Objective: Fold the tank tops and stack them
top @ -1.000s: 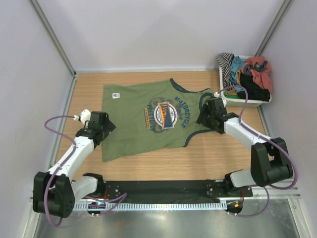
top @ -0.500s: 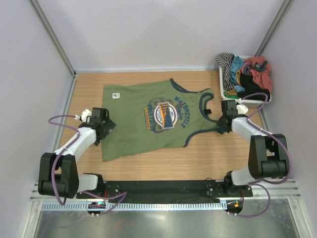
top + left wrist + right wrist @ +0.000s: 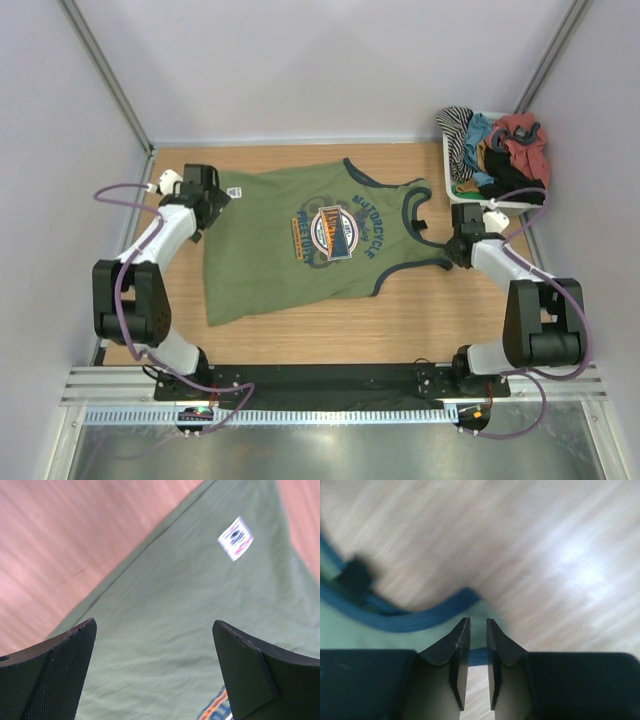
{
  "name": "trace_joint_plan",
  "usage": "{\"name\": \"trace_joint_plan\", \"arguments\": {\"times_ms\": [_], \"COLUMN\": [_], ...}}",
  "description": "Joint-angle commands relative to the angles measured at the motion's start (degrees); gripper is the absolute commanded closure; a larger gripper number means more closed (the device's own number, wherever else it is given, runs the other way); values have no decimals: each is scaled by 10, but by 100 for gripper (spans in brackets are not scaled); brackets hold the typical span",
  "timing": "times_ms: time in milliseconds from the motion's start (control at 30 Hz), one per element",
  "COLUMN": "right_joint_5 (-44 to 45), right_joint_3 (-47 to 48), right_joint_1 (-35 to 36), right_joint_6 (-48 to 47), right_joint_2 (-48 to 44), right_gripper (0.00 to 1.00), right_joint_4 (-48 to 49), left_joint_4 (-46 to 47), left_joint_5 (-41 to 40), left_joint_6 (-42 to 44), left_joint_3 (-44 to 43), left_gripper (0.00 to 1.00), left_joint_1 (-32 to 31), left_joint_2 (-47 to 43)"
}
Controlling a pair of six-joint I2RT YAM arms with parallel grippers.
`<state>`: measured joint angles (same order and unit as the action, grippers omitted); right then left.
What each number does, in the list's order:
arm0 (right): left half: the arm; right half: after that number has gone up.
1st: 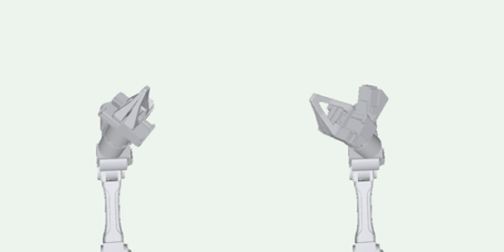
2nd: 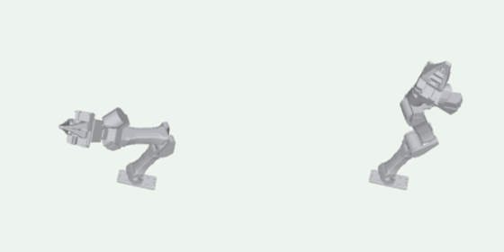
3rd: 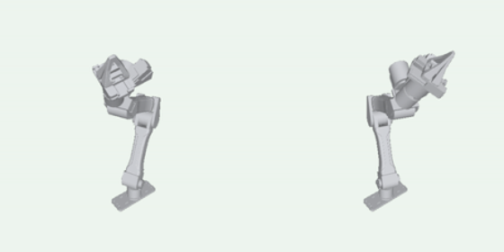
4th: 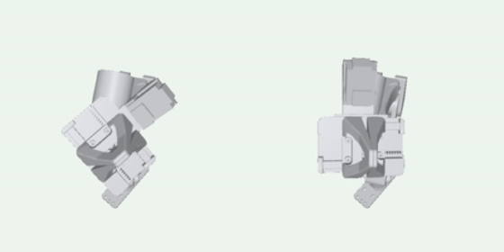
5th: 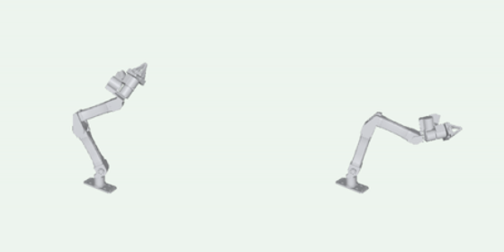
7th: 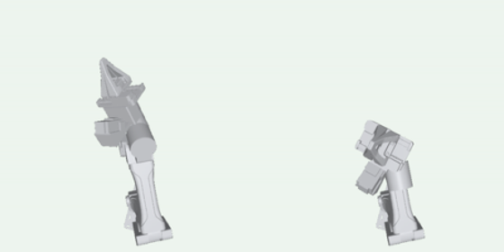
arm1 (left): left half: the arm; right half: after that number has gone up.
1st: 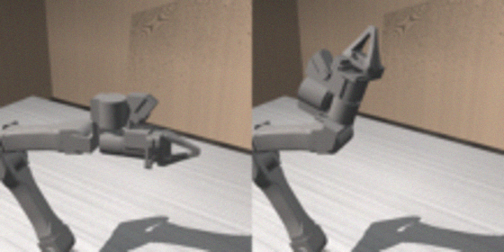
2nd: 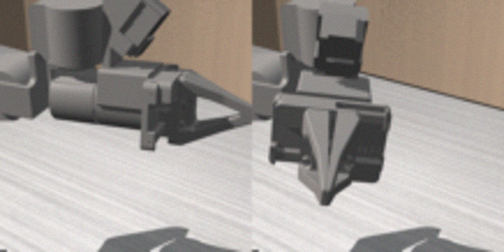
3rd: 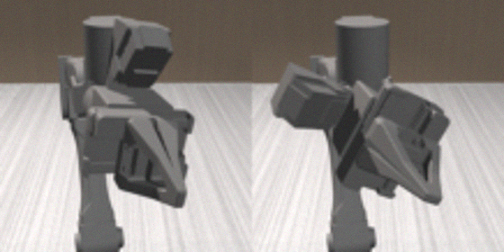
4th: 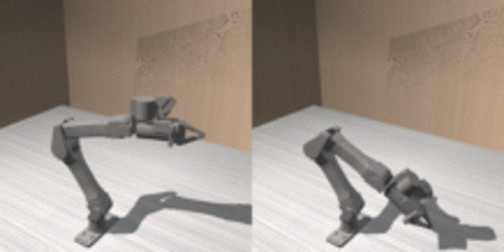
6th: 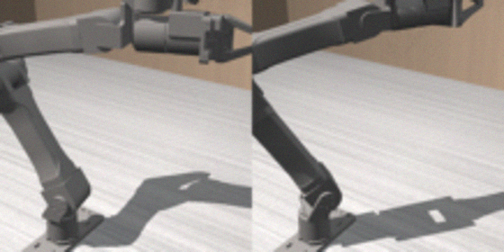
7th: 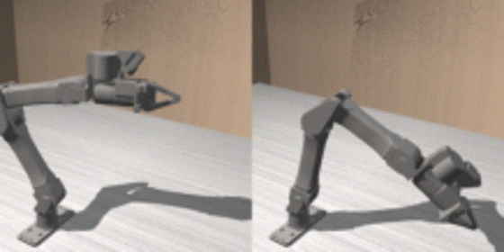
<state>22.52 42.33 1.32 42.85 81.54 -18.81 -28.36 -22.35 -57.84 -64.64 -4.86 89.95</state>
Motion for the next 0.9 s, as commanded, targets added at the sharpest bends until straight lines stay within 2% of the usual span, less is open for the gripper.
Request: {"name": "trace_joint_plan", "arguments": {"times_ms": [0, 67, 100, 167, 200, 267, 333, 500, 533, 633, 733, 867], "right_joint_5": [-120, -177, -191, -205, -218, -237, -251, -255, -257, -288, -338, -365], "right_joint_3": [49, 96, 118, 210, 243, 345, 451, 665, 734, 856, 949, 968], "right_joint_1": [9, 20, 26, 38, 53, 67, 81, 95, 98, 98, 98, 98], "right_joint_6": [-75, -80, -85, -96, -103, -120, -134, -162, -166, -169, -152, -100], "right_joint_2": [-17, 7, 46, 91, 119, 191, 237, 420, 445, 537, 624, 675], "right_gripper": [73, 67, 66, 65, 64, 63, 57, 54, 54, 50, 48, 47], "right_joint_4": [89, 111, 112, 88, 77, 51, 32, -45, -54, -62, -35, 42], "left_joint_4": [-17, -25, -24, -19, -16, -19, -24, -65, -68, -75, -68, -60], "left_joint_5": [-14, -6, 1, 17, 35, 44, 56, 59, 59, 59, 64, 78], "left_joint_6": [19, 40, 47, 60, 67, 81, 93, 119, 122, 128, 134, 144], "left_joint_3": [-99, -157, -173, -207, -241, -278, -332, -445, -456, -483, -487, -487], "left_gripper": [2, 5, 10, 15, 22, 28, 34, 36, 36, 37, 36, 33], "left_joint_1": [16, 22, 24, 29, 31, 33, 34, 40, 42, 43, 46, 47], "left_joint_2": [51, 100, 114, 161, 181, 213, 262, 354, 362, 380, 383, 383]}}
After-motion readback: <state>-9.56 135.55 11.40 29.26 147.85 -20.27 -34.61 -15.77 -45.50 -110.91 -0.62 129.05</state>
